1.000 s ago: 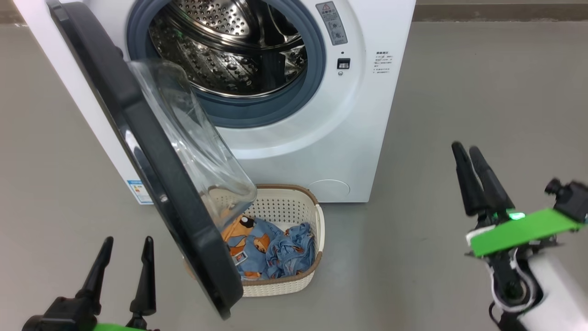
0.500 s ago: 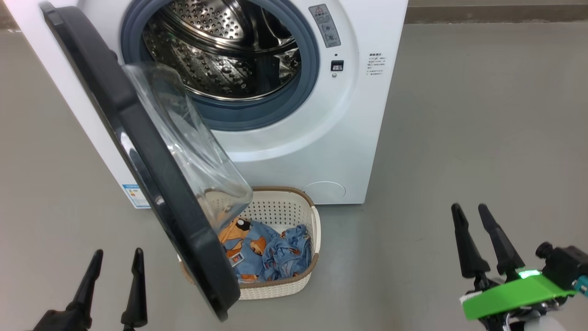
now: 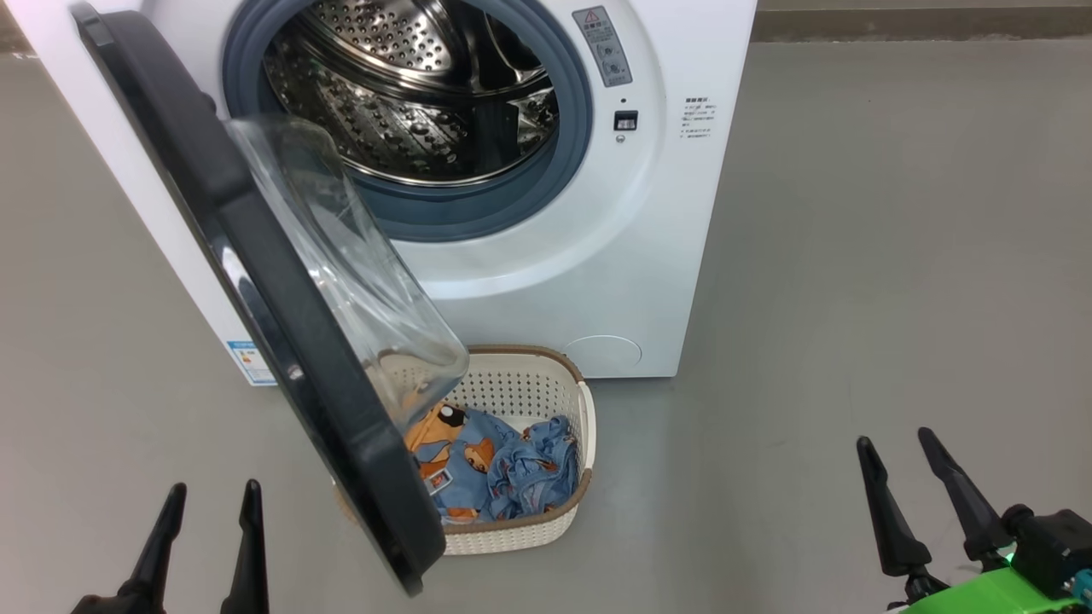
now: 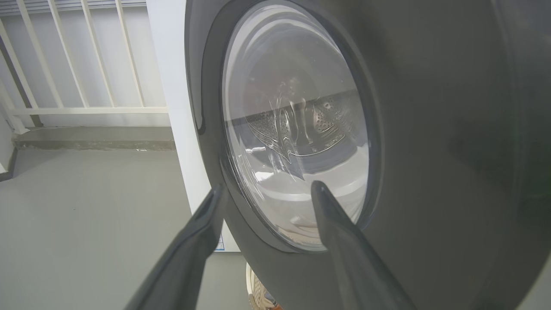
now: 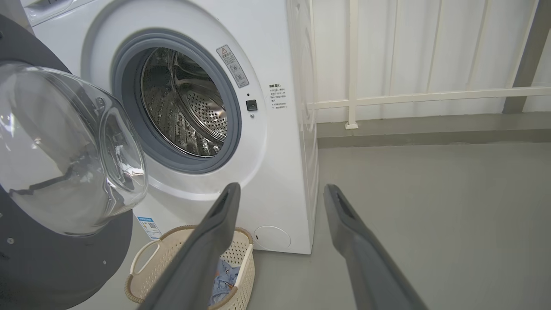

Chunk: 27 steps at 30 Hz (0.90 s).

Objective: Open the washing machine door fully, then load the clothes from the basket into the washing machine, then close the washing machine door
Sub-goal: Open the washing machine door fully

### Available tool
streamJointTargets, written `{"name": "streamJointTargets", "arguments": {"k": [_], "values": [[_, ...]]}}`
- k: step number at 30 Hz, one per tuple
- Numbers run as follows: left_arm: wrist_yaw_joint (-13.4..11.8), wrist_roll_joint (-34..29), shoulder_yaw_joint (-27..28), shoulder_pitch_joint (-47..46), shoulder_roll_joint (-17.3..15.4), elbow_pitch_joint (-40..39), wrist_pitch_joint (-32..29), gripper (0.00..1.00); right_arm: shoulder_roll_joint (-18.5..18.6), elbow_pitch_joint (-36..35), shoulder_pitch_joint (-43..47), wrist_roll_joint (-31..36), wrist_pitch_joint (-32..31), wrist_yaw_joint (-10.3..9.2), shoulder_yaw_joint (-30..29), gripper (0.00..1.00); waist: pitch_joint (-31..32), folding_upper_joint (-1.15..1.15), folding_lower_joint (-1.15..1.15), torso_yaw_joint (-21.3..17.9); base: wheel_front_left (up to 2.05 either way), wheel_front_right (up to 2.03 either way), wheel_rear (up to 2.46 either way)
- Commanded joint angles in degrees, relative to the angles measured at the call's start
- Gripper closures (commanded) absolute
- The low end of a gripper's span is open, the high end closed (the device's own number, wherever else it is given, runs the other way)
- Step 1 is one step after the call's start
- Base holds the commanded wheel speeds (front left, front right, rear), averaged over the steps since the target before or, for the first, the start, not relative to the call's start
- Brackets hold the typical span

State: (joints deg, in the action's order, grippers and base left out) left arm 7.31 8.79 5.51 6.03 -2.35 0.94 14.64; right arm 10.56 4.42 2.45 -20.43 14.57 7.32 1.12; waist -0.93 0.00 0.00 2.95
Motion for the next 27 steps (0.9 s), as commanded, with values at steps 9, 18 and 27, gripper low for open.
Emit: {"name": "streamJointTargets", "arguments": {"k": [9,18,27], "values": [[-1.0,0.5,1.3,0.3,-0.5,-2.1,0.4,0.0,-1.5,-3.4,2.4,8.4,0.4,0.17,-1.9,0.0,-0.1,0.0,0.0,0.4,0.0,0.0,0.0],[-1.7,0.5,0.4,0.6,-0.5,-2.2,0.4,0.0,-2.8,-2.8,3.1,12.1,0.4,0.17,-2.0,0.0,-0.6,0.0,0.0,0.7,0.0,0.0,0.0],[-1.7,0.6,0.5,0.0,-0.5,-1.6,0.4,0.0,-3.8,-3.2,2.7,12.8,0.4,0.17,-3.2,0.0,-0.8,0.0,0.0,0.7,0.0,0.0,0.0]]}}
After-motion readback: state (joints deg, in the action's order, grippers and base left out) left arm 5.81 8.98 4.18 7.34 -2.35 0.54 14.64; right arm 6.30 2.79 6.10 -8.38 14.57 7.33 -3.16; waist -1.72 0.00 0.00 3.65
